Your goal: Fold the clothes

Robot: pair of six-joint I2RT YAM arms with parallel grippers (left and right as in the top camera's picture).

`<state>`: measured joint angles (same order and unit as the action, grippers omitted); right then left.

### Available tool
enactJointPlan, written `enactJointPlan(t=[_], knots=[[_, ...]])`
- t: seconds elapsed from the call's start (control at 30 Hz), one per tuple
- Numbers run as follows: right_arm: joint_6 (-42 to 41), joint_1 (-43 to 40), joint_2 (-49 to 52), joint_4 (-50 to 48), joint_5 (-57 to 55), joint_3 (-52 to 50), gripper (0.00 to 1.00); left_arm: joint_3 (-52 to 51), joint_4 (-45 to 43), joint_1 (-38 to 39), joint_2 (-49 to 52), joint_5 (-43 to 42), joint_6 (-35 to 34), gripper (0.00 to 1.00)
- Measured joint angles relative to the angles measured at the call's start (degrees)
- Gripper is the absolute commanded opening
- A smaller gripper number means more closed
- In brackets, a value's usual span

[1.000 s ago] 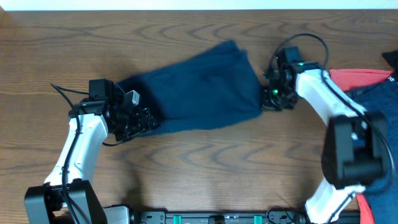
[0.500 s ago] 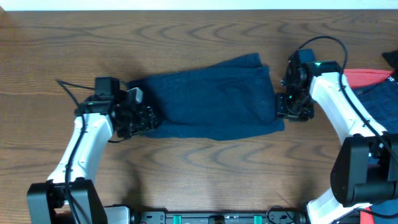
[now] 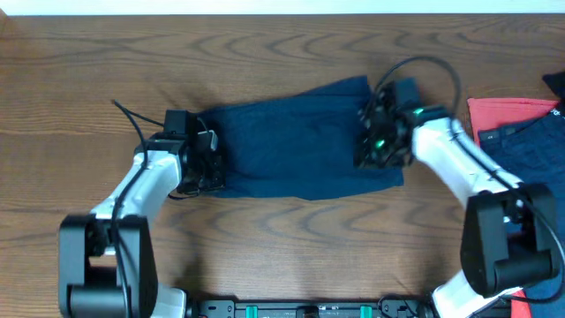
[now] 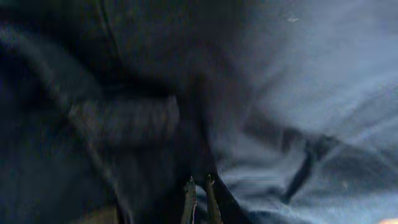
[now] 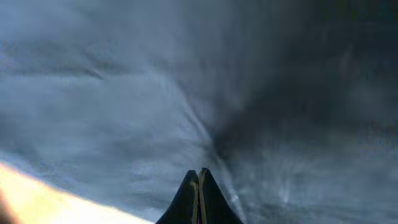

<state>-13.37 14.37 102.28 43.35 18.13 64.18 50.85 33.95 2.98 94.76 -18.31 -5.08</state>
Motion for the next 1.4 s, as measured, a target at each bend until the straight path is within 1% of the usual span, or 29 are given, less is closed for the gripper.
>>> enactJointPlan(t=[0.07,0.13,0.23,0.43,0.47,0.57,0.6,0.67,0.73,0.8,0.87,0.93,1.0,1.1,1.23,1.4], knots=[[-3.02,0.66,0.72,-1.25,-3.52,-2.71,0.01,0.0,-0.17,0.09,2.23,0.76,0.02,0.06],[-5.95,0.02,1.84,-2.14,-7.13,-4.81,0.01,0.35,-0.31,0.09,3.45,1.03,-0.02,0.06],[-9.94,-2.1,1.9,-1.51,-8.87,-5.33,0.01,0.63,0.02,0.2,3.72,1.66,0.02,0.06],[-13.05,-10.73,1.73,3.61,-10.21,-5.31,0.01,0.85,0.72,0.26,3.69,1.99,0.02,0.06],[-12.94,-11.63,1.68,4.11,-9.88,-5.29,0.01,1.03,1.46,0.26,3.69,2.03,0.02,0.07],[-9.9,-14.21,1.68,6.03,-7.1,-5.22,0.01,1.4,5.44,0.35,3.19,2.14,0.28,0.17],[-8.48,-14.91,1.68,7.15,-6.54,-5.05,0.01,1.46,7.3,0.35,2.45,2.54,0.35,0.22],[-5.53,-16.24,1.62,9.55,-5.29,-4.46,0.01,1.53,10.19,0.15,-0.09,3.48,0.22,0.3],[-3.41,-16.79,0.9,10.49,-3.85,-3.28,0.01,1.66,10.75,0.02,-3.17,3.48,0.52,0.37],[-1.99,-16.74,-1.03,10.01,-1.9,-1.31,0.01,2.03,10.4,-0.09,-7.54,3.04,0.42,0.39],[-1.68,-16.74,-3.93,7.32,0.33,0.59,0.01,2.51,9.35,-0.09,-11.52,2.6,0.37,0.39],[-2.36,-16.74,-7.21,2.01,2.97,2.03,0.01,3.04,7.69,-0.09,-14.53,2.19,0.37,0.39],[-3.89,-16.52,-9.73,-3.96,5.68,3.06,0.01,3.23,5.4,-0.09,-15.78,1.99,0.39,0.39],[-6.75,-15.32,-10.49,-10.19,7.67,3.65,0.01,3.26,0.5,-0.09,-14.8,1.09,0.15,0.39],[-9.49,-10.47,-7.15,-16.09,8.92,3.63,0.01,3.3,-4.57,-0.09,-10.95,-2.64,-0.66,0.39],[-13.31,-2.19,2.64,-23.19,9.9,3.63,0.01,3.3,-5.73,-0.04,-3.13,-5.92,-0.9,0.38]])
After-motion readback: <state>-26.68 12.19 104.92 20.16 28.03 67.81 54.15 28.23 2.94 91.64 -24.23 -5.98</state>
